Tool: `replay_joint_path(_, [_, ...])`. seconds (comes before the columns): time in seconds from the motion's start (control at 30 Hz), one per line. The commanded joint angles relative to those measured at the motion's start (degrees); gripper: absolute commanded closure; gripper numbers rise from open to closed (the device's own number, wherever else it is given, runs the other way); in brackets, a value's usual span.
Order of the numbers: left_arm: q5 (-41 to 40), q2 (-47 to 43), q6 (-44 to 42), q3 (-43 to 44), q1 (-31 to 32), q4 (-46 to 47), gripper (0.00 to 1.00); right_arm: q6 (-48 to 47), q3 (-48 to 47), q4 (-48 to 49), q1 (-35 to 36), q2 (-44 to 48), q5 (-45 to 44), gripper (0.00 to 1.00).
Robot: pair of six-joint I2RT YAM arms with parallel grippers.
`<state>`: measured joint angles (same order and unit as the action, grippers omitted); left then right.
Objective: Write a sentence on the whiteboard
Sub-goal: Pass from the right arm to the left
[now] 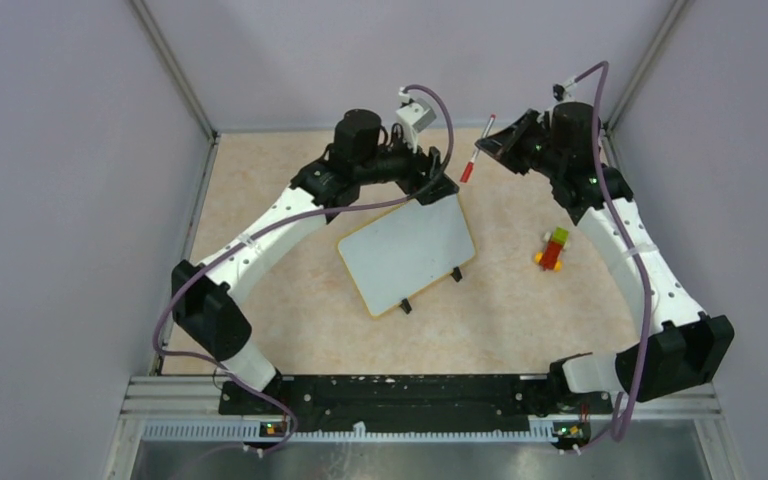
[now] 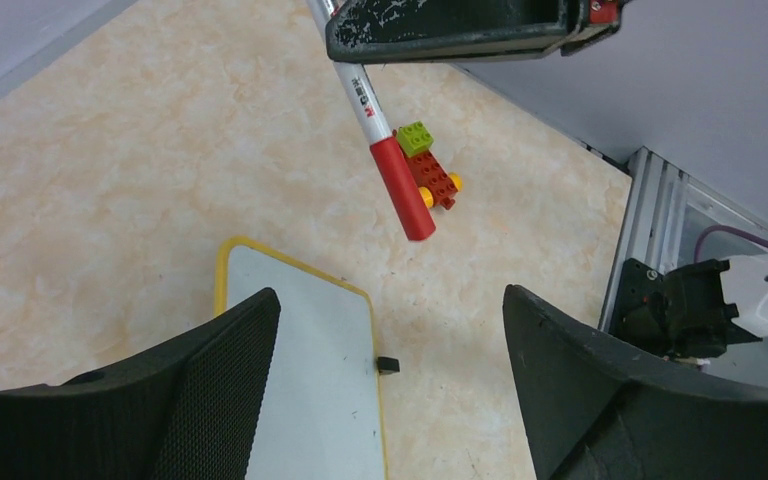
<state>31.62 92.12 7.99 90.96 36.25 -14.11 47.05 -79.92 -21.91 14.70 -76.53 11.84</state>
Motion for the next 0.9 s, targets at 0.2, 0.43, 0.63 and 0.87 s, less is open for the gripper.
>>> replay_joint_path(0.2, [-8.25,6.01,4.00,4.65,4.70,5.58,0.28,2.63,-0.38,1.51,3.54,2.35,-1.45,1.00])
replay_joint_path(0.43, [-12.50,7.46,3.70,5.72,4.73,4.47,0.65,1.26,1.43,2.65,4.29,2.97,-0.16,1.00])
replay_joint_path(0.63, [-9.70,4.28,0.94,2.36,2.93,3.97,1.00,-2.47,4.92,6.41,4.20,4.29,4.59,0.89])
replay_joint_path(0.87, [-1.33,-2.24,-12.95,-1.79,-0.43,-2.72,1.00,-15.17,5.98,8.85,0.10,6.64,22.31,0.43])
